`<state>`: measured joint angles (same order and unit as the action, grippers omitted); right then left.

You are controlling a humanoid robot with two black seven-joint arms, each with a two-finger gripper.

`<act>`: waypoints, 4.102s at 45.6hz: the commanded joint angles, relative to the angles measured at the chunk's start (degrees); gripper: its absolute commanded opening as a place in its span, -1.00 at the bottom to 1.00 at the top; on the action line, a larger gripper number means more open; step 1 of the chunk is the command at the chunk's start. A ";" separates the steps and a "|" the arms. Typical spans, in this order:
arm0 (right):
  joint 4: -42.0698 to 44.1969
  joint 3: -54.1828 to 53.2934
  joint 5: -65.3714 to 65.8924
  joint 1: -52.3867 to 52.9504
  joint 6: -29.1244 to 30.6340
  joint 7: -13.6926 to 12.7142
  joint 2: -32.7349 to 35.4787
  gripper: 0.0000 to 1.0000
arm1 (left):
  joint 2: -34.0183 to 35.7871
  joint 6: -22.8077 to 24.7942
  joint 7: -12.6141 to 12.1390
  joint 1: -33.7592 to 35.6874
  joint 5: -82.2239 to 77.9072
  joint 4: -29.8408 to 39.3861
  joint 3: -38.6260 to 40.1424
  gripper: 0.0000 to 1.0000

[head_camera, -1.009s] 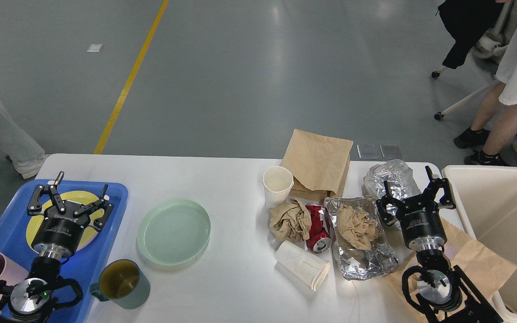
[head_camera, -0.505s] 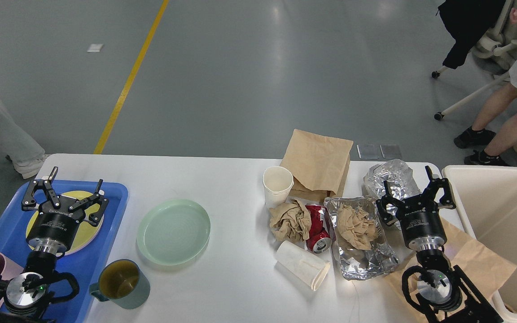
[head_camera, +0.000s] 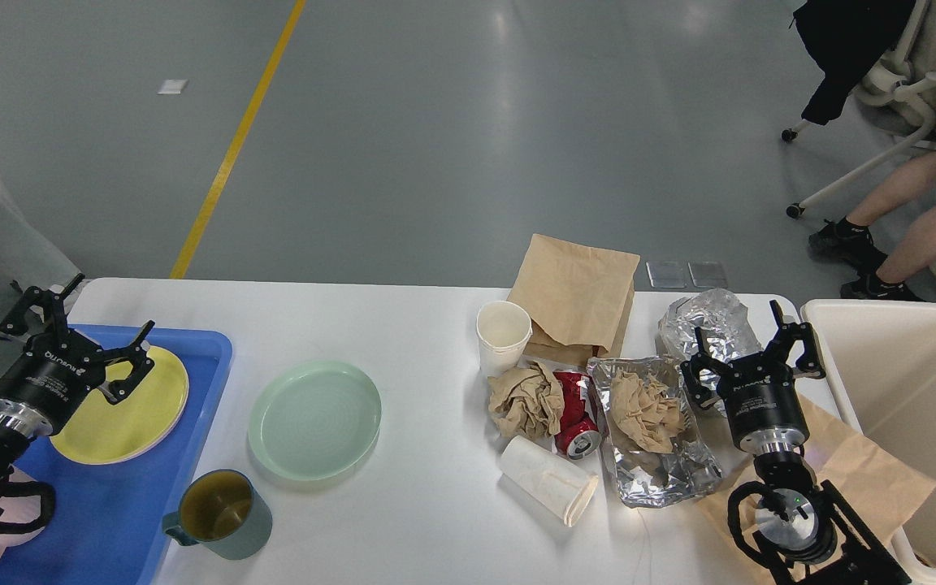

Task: Tidy desktop
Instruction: 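Raise the left gripper up and away from the blue tray, then lower the left gripper toward the dark green mug near the tray, then close the left gripper on the dark green mug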

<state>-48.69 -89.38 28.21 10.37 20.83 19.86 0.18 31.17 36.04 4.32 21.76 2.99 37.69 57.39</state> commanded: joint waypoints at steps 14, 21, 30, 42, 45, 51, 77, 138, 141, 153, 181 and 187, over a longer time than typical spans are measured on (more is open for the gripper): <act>0.00 0.00 0.00 0.00 0.00 0.00 0.00 1.00 | 11.10 0.08 -0.45 27.53 -0.88 -3.15 -52.97 0.94; 0.00 0.00 0.00 0.00 0.00 0.00 0.00 1.00 | 11.28 0.87 -0.45 39.66 -0.88 -2.98 -70.03 0.94; 0.00 0.00 0.00 0.00 0.00 0.00 0.00 1.00 | 10.66 1.84 -0.45 55.22 -0.97 -2.63 -89.63 0.94; 0.00 0.00 0.00 0.00 0.00 0.00 0.00 1.00 | 5.39 1.93 -0.36 67.44 -0.97 1.58 -111.34 0.94; 0.00 0.00 0.00 0.00 0.00 0.00 0.00 1.00 | 4.17 0.62 0.34 71.74 -0.71 6.32 -117.49 0.94; 0.00 0.00 0.00 0.00 0.00 0.00 0.00 1.00 | 3.19 2.54 -0.45 78.51 -0.88 10.99 -122.69 0.94; 0.00 0.00 0.00 0.00 0.00 0.00 0.00 1.00 | -20.44 13.18 -0.10 109.98 2.71 43.06 -143.17 0.93; 0.00 0.00 0.00 0.00 0.00 0.00 0.00 1.00 | -8.59 -21.01 -0.45 81.08 0.27 49.59 -143.36 0.89; 0.00 0.00 0.00 0.00 0.00 0.00 0.00 1.00 | -7.97 -22.24 -0.36 78.18 -2.81 48.09 -141.60 0.87; 0.00 0.00 0.00 0.00 0.00 0.00 0.00 1.00 | -7.88 -24.09 -0.27 72.90 -17.05 45.72 -137.38 0.79; 0.00 0.00 0.00 0.00 0.00 0.00 0.00 1.00 | -10.25 -26.46 -0.36 63.41 -20.57 36.84 -130.61 -0.04; 0.00 0.00 0.00 0.00 0.00 0.00 0.00 1.00 | -10.96 -26.46 -1.33 62.79 -20.66 36.75 -130.26 -0.31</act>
<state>-48.69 -89.38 28.20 10.37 20.83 19.86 0.18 20.71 9.59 3.78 85.07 -17.63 74.54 -73.18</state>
